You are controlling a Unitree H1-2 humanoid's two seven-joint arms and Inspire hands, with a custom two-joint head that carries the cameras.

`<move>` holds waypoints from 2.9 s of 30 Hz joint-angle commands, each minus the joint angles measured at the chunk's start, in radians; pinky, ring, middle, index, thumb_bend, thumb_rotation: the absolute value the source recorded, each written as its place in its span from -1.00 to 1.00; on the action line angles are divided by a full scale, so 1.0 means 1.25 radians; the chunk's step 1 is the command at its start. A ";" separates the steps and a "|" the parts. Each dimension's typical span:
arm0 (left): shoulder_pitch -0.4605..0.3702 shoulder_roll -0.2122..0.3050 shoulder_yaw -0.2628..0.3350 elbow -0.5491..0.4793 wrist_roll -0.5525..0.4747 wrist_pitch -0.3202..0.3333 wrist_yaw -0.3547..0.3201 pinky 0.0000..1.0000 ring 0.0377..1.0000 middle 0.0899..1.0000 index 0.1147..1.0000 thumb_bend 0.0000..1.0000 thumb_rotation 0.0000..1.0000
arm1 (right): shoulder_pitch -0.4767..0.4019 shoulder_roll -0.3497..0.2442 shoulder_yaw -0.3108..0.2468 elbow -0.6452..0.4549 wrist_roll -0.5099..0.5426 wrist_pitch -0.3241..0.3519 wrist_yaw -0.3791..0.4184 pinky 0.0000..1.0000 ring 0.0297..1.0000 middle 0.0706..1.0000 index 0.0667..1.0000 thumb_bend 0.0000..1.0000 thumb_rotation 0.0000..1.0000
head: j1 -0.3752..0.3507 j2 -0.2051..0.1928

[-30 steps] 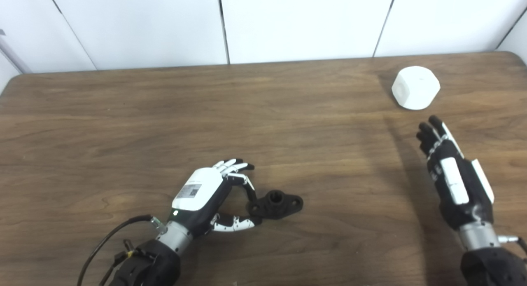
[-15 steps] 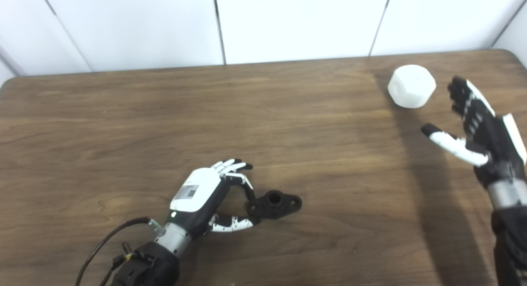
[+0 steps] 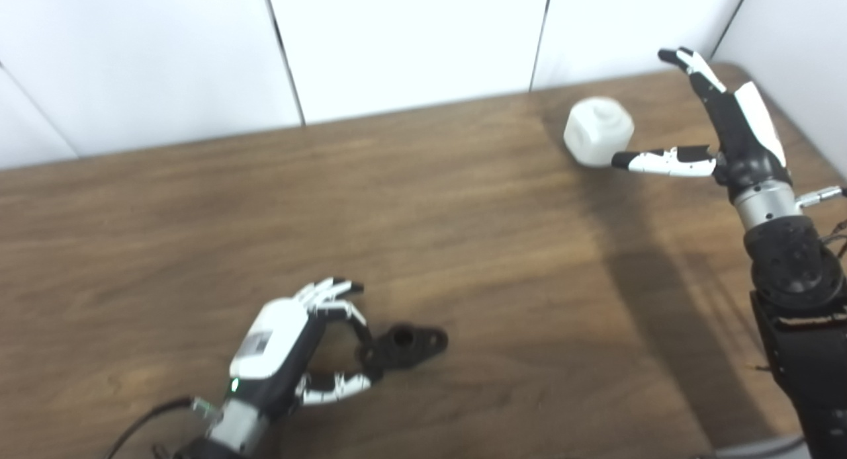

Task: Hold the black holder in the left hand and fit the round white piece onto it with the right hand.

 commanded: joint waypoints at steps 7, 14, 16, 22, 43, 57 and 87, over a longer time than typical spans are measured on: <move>0.046 0.021 -0.013 0.055 0.008 0.004 -0.029 0.81 0.84 0.69 -0.15 0.00 -0.92 | -0.112 -0.086 0.049 0.040 -0.080 0.061 0.056 0.82 0.99 1.00 0.81 0.81 -0.44 | -0.006 -0.051; 0.050 0.021 -0.011 0.090 -0.004 -0.031 0.002 0.80 0.84 0.69 -0.15 0.00 -0.91 | -0.162 -0.111 0.084 0.085 -0.100 0.070 0.087 0.79 1.00 1.00 0.77 0.87 -0.50 | -0.010 -0.078; 0.051 0.021 -0.011 0.088 -0.001 -0.030 0.002 0.80 0.84 0.69 -0.15 0.00 -0.91 | -0.177 -0.123 0.098 0.095 -0.107 0.078 0.111 0.76 1.00 1.00 0.76 0.89 -0.52 | -0.010 -0.078; 0.051 0.021 -0.010 0.094 -0.010 -0.039 0.007 0.81 0.84 0.69 -0.15 0.00 -0.91 | -0.207 -0.156 0.137 0.106 -0.129 0.109 0.174 0.75 1.00 1.00 0.76 0.91 -0.60 | -0.010 -0.081; 0.049 0.020 -0.007 0.109 -0.015 -0.050 0.017 0.82 0.84 0.69 -0.15 0.00 -0.91 | -0.304 -0.205 0.222 0.194 -0.216 0.130 0.323 1.00 1.00 1.00 0.72 0.85 -0.73 | -0.022 -0.108; 0.047 0.018 -0.010 0.117 -0.005 -0.050 0.020 0.82 0.84 0.69 -0.15 0.00 -0.91 | -0.360 -0.192 0.272 0.313 -0.225 0.097 0.295 1.00 1.00 1.00 0.76 0.80 -0.71 | -0.024 -0.120; 0.043 0.011 -0.012 0.127 0.000 -0.058 0.031 0.81 0.82 0.67 -0.15 0.00 -0.90 | -0.416 -0.158 0.320 0.431 -0.233 0.059 0.270 1.00 1.00 1.00 0.71 0.79 -0.68 | -0.003 -0.119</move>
